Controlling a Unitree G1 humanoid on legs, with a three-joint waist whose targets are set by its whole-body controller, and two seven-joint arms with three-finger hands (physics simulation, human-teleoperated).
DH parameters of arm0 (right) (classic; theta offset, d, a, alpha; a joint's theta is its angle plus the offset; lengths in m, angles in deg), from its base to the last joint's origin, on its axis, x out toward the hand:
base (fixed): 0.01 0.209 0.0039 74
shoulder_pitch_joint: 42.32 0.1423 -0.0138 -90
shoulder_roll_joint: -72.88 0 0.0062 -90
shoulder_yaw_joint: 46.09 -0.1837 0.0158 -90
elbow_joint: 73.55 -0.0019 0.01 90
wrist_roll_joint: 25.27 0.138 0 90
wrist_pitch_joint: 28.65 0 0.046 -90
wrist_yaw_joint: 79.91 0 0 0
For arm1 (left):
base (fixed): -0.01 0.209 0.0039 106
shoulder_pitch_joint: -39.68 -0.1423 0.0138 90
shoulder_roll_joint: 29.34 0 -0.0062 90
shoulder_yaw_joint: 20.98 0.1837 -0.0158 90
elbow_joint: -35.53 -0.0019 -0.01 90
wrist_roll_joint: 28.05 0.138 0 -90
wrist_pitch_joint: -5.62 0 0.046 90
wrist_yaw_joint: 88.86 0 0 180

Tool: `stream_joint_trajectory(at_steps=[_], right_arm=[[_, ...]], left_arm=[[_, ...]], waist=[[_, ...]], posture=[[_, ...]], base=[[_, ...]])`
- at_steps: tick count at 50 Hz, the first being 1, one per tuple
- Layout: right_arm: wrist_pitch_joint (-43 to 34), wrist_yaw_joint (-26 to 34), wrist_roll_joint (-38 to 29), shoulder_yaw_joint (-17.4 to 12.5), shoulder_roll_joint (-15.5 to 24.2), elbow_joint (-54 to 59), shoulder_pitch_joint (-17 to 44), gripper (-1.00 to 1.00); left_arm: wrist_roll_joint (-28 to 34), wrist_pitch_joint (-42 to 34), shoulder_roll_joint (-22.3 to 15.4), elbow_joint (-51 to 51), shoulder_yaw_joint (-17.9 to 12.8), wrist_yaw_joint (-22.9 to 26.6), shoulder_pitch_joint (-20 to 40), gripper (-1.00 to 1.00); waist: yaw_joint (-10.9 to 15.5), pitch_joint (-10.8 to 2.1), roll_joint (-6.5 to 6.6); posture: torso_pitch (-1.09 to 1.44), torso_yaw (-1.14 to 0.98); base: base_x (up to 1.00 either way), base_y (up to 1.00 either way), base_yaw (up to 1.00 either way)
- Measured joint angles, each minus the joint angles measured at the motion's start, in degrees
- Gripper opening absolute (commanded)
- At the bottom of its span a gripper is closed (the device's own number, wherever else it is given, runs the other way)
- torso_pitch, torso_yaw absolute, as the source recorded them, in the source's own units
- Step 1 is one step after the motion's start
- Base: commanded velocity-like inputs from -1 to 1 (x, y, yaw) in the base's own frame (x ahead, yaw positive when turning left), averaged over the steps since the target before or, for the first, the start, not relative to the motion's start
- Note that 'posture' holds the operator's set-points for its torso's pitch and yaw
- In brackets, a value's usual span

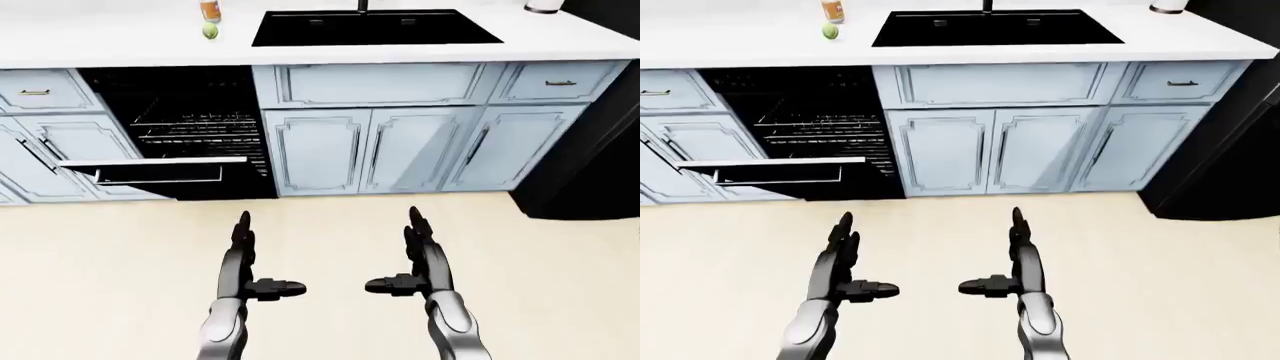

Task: Close the dishwasher door

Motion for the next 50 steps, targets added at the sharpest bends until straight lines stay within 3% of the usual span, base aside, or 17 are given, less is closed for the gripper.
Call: stream_joint_trajectory(at_steps=[1,3,5,8,25,39,50], right_arm=[[0.17,0.11,0.13,0.02,0.07,-0.87,0.00,1.00],[1.44,0.18,0.35,-0.32,0.23,-3.38,0.84,1.00],[2.74,0.19,0.41,-0.19,0.05,-2.98,1.21,1.00],[2.55,0.31,0.26,0.04,0.15,-1.56,0.64,1.00],[1.00,-0.64,-1.09,-0.20,0.20,-4.06,0.49,1.00],[-13.46,-1.43,-2.52,-1.28,0.64,-20.21,1.69,1.00],[-25.20,-1.49,-3.89,-1.83,1.82,-26.67,7.83,1.00]], left_arm=[[-0.06,0.00,-0.06,1.18,-0.04,0.02,-0.10,1.00],[-0.21,1.22,-0.15,3.73,-0.18,0.05,1.01,1.00],[-0.29,2.40,-0.09,3.70,-0.19,0.06,1.28,1.00],[-0.06,1.59,-0.01,2.95,0.23,0.07,0.39,1.00],[0.20,1.01,-0.06,3.16,-0.09,-0.12,0.88,1.00],[-0.15,-10.54,-1.27,16.79,-2.41,-0.70,1.72,1.00],[-0.87,-20.63,-4.21,21.93,-6.38,0.21,9.42,1.00]], waist=[[-0.07,-0.59,-0.23],[0.34,-3.44,-0.20],[0.38,-2.39,-0.56],[0.39,-3.18,-0.45],[0.46,-4.20,-0.25],[0.42,-3.88,-0.23],[0.50,-3.51,-0.19]], posture=[[0.00,0.00],[0.00,0.00],[0.00,0.00],[0.00,0.00],[0.00,0.00],[0.00,0.00],[0.00,0.00]], base=[[0.00,0.00,0.00],[0.00,0.00,0.00],[0.00,0.00,0.00],[0.00,0.00,0.00],[0.00,0.00,0.00],[0.00,0.00,0.00],[0.00,0.00,0.00]])
